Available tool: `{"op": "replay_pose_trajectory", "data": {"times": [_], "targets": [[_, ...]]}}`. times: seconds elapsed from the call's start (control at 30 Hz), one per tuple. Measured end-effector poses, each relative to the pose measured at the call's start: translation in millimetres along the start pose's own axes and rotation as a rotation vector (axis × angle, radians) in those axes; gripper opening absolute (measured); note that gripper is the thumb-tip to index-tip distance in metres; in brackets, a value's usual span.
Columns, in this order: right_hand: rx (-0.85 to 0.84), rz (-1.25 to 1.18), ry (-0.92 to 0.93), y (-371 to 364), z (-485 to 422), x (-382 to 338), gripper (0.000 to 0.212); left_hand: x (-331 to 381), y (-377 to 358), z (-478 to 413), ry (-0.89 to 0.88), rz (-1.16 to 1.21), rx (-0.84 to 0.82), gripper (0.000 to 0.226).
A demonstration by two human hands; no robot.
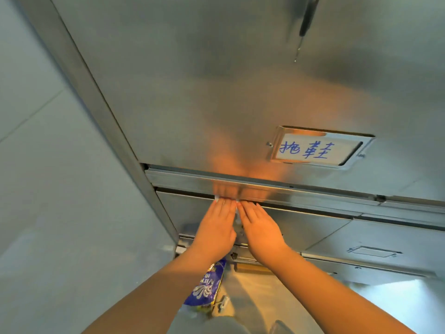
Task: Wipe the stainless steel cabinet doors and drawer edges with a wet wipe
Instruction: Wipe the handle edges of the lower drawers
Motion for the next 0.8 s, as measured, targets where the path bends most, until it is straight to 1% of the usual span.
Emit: {"op": "replay_pose_trajectory", "data": {"times": [0.13, 0.2, 0.23, 0.3, 0.5, 0.63, 0.73, 0.8], "targets": [[-0.021, 0.02, -0.078, -6.2, 45.7, 59.7, 0.073, 70.7, -20.3, -26.2, -0.095, -0.107, -0.062, 0.07], [0.0, 0.061, -0.122, -0.1, 66.5, 87.7, 0.078, 104.7, -27.4, -38.4, -0.128, -0.121, -0.09, 0.07], [0.007, 0.048, -0.161, 3.8, 76.5, 102.7, 0.08, 120.7, -29.0, -44.4, -0.139, -0.118, -0.093, 0.07], [0.076, -0.008, -0.198, 11.9, 95.8, 129.9, 0.082, 151.9, -30.9, -55.2, -0.162, -0.106, -0.096, 0.07], [0.104, -0.069, -0.241, 16.3, 143.6, 192.0, 0.081, 227.7, -41.5, -81.1, -0.204, -0.111, -0.121, 0.069], [0.079, -0.065, -0.235, 15.3, 153.9, 204.3, 0.081, 242.2, -45.6, -86.0, -0.171, -0.15, -0.119, 0.068], [0.09, -0.115, -0.231, 17.0, 149.6, 199.4, 0.082, 237.2, -41.9, -85.3, -0.165, -0.178, -0.093, 0.068], [0.083, -0.104, -0.22, 19.8, 144.4, 190.7, 0.078, 232.6, -39.5, -82.8, -0.16, -0.2, -0.088, 0.071]]}}
Point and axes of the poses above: each hand's wrist, its own z-axis away from the middle knuckle, its own y-axis out of the back of the hand, x = y × z, the point moved 10 cm from there along -z, towards the middle knuckle, and after that the axes turned 1 degree about -y, right-handed, at the moved point
